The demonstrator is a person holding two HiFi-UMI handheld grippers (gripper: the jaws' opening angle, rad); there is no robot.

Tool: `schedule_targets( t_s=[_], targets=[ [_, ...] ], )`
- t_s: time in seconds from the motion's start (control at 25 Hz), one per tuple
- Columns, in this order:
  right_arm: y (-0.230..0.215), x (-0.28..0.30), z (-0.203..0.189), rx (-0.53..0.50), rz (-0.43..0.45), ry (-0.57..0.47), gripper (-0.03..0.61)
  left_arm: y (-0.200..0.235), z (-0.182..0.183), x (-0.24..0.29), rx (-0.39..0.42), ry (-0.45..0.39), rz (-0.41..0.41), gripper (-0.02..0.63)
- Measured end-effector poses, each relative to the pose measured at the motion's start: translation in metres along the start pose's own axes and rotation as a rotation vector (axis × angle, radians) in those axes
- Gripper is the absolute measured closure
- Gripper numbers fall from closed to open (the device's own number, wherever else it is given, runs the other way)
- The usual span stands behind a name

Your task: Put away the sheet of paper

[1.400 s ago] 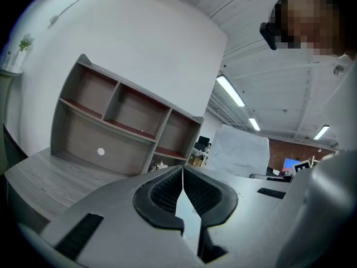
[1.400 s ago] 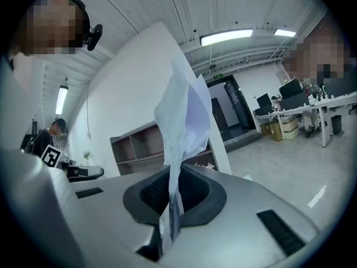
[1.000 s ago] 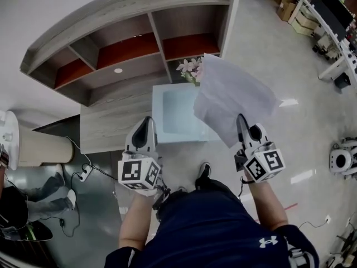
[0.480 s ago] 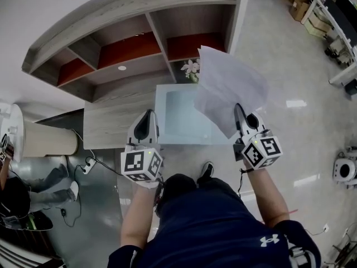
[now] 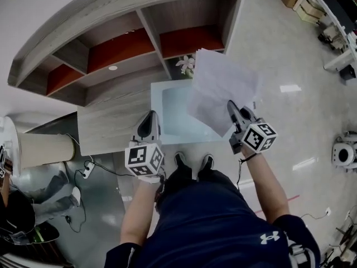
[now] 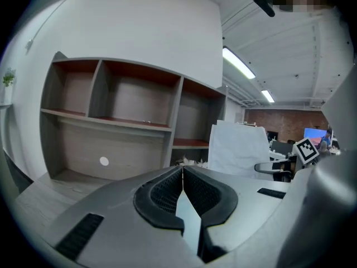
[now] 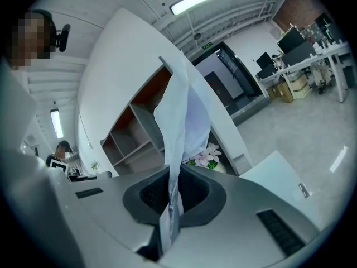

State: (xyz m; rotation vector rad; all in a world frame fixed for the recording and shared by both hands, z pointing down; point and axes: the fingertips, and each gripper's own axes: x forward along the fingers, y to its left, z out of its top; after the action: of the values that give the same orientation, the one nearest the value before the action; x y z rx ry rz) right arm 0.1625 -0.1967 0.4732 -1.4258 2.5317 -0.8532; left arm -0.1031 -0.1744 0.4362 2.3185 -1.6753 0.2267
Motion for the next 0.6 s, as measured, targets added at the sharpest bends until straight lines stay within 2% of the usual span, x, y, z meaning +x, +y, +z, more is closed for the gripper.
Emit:
schedule_targets(
  t_s=[0.24, 0.44, 0.6],
  targets=[
    [-0.031, 0.009, -0.035, 0.103, -0.043, 0.044, 0.563, 0.008, -0.041, 0.024, -0.018, 0.096, -0.078, 0.597],
    [-0.057, 0.009, -0.070, 0.160, -0.062, 0.124, 0.563, 0.028, -0.080, 0.039, 0.053, 0.171, -0.051, 0.597],
    [-0.084, 0.006, -0.111, 0.264, -0.102, 0.215, 0.563, 0.035, -0.107, 0.043, 0.044, 0.233, -0.057, 0.597]
  ],
)
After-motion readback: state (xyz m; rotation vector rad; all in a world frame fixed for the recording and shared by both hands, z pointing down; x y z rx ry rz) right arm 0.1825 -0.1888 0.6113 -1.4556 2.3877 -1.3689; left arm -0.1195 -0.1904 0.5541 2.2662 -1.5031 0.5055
